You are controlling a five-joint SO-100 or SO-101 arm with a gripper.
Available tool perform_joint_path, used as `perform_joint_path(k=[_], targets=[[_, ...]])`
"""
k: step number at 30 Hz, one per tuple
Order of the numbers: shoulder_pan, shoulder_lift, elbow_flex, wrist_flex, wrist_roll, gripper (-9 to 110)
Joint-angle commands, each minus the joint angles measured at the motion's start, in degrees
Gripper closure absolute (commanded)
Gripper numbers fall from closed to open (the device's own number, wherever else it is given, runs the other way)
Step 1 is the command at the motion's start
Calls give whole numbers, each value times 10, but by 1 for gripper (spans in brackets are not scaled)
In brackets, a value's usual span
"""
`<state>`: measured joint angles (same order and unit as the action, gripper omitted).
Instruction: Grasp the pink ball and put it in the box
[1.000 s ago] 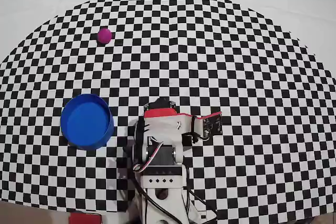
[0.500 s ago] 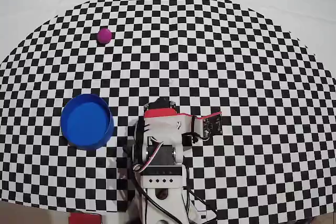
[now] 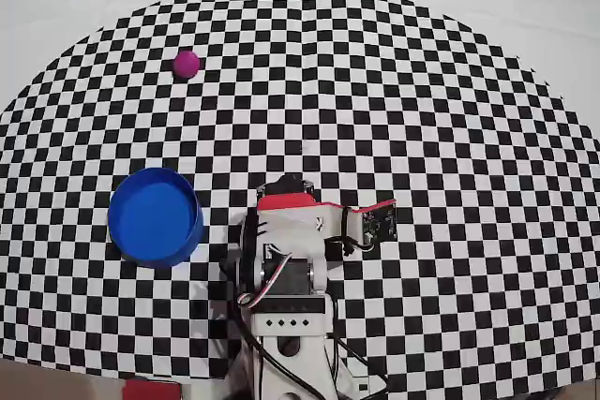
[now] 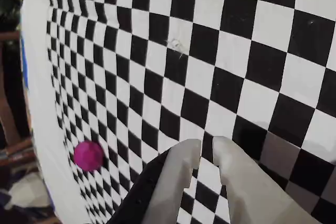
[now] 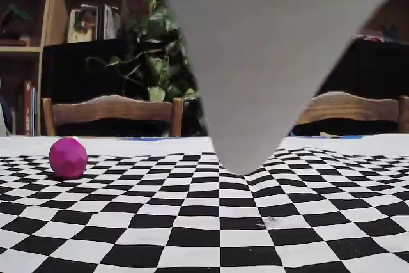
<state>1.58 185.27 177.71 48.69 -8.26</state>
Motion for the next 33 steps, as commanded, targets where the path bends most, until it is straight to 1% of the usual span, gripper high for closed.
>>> perform_joint_path(k=[1, 6, 9, 11, 12, 14, 17, 19, 20, 21, 23, 26, 28, 29, 33], targets=[[0, 11, 1, -6, 0, 101], [1, 9, 3, -48, -10, 101], [-4, 2, 2, -95, -46, 101], [-4, -4, 0, -106, -93, 101], [0, -6, 0, -111, -118, 99], [2, -11, 3, -120, -180, 91], [1, -12, 3, -148, -268, 90], [-2, -13, 3, -162, -338, 89], [-2, -15, 3, -166, -372, 83], [0, -18, 3, -173, -406, 81], [3, -20, 4, -183, -481, 81], [4, -21, 4, -206, -554, 81], [3, -22, 4, -227, -589, 80], [3, -22, 4, -238, -603, 78], [1, -22, 4, -279, -671, 77]])
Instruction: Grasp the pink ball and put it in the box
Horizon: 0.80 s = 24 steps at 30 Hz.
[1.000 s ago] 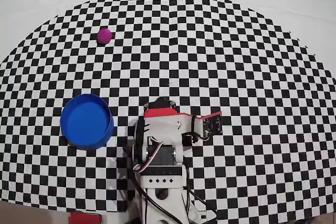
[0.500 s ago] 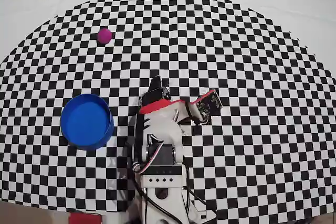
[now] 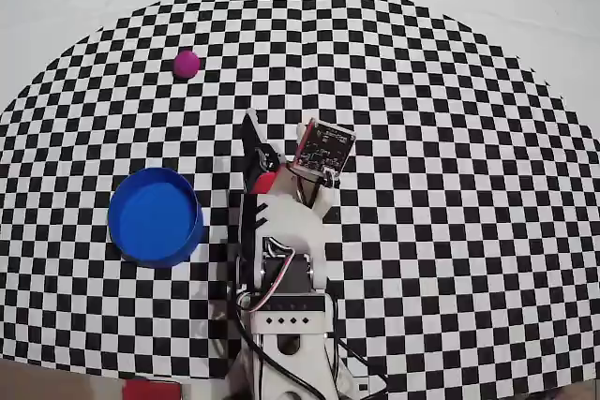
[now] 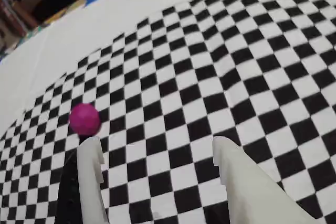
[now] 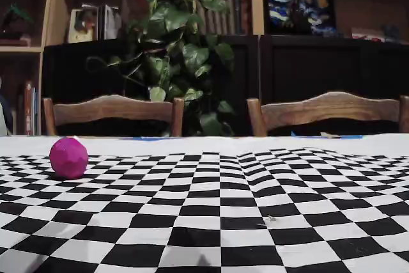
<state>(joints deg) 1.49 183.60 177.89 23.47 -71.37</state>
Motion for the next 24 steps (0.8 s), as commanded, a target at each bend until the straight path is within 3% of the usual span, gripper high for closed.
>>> perform_joint_path(k=[1, 13, 24], targets=[[2, -5, 3, -34, -58, 77], [-1, -5, 4, -75, -245, 77], [-7, -4, 4, -83, -266, 77]])
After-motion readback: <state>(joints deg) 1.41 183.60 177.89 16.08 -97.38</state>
